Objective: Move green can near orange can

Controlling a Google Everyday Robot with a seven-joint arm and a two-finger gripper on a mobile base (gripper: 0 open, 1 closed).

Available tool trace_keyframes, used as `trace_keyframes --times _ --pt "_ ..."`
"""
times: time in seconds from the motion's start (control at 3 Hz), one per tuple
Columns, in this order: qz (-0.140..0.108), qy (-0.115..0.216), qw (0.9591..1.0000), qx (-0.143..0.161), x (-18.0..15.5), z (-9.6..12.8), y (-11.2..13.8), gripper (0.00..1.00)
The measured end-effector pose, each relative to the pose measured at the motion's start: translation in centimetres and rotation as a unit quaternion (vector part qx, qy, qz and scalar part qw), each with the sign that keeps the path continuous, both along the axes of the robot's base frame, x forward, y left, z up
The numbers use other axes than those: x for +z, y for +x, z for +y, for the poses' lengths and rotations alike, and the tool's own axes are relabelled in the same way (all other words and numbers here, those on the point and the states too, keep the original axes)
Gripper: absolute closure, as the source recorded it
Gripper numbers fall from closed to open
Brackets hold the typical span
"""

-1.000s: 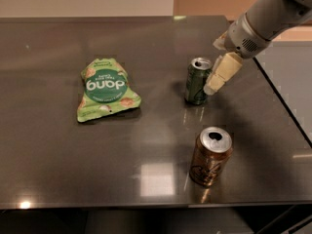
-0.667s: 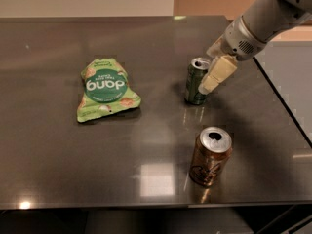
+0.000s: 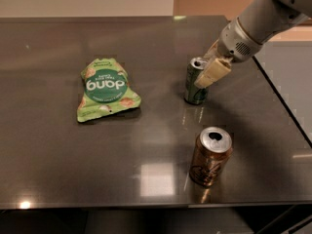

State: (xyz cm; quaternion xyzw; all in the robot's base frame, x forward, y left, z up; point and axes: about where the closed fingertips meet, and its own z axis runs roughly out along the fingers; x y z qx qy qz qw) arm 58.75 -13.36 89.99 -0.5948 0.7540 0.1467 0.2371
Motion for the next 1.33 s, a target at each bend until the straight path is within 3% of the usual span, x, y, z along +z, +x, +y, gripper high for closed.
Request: trace_keyframes --times 0.33,0.67,1.33 --pt "-0.006 -0.003 0.9998 0.019 0.9 -0.1 -1.0 0.88" --pt "-0.012 -0.005 0.9992 0.039 1.9 -1.0 -2.8 1.0" --pt "-0.016 -0.011 0.9976 0.066 2.8 -3.0 -5.6 1.0"
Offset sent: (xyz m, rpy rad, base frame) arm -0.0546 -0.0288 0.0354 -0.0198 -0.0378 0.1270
